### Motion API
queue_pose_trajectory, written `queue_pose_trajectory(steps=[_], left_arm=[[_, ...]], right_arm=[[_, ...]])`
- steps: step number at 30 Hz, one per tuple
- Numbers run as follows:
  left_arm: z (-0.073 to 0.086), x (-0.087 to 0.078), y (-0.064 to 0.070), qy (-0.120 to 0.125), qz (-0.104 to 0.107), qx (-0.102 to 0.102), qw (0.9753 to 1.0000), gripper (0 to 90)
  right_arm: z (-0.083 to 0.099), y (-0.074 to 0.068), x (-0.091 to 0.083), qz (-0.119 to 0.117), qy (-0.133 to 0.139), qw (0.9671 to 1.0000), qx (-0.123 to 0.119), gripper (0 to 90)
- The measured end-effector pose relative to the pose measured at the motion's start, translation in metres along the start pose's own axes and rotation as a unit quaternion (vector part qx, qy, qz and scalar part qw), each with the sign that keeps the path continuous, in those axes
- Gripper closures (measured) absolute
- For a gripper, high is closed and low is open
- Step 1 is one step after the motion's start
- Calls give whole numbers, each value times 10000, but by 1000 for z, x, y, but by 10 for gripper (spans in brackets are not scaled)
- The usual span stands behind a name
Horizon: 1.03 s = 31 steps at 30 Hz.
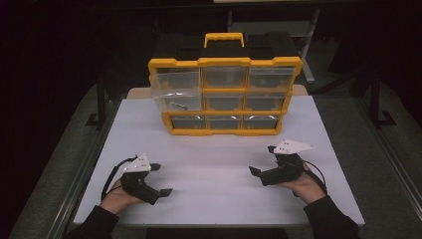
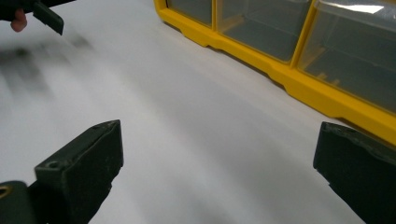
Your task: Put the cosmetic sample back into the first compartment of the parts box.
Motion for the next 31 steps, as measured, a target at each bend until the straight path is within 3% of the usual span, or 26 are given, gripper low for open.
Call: queue_pose_trajectory(steps=[13, 23, 31], left_arm=[[0, 0, 0, 19, 9, -3, 10000, 0], [1, 1, 2, -36, 27, 73, 10000, 0], [6, 3, 2, -203, 6, 114, 9997, 0]], right_arm=[[32, 7, -11, 126, -135, 9998, -54, 9], [44, 7, -16, 168, -90, 9998, 13, 10], [52, 8, -9, 309, -322, 9988, -183, 9]])
Point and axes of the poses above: each handheld gripper's, and its own axes: x roughly forward along the jaws, z roughly out of its underside, y roughly to its right, the point moved 10 cm from there along x, roughly forward along the jaws, and after that the axes turned 11 degrees about x, right-handed, at the moved point
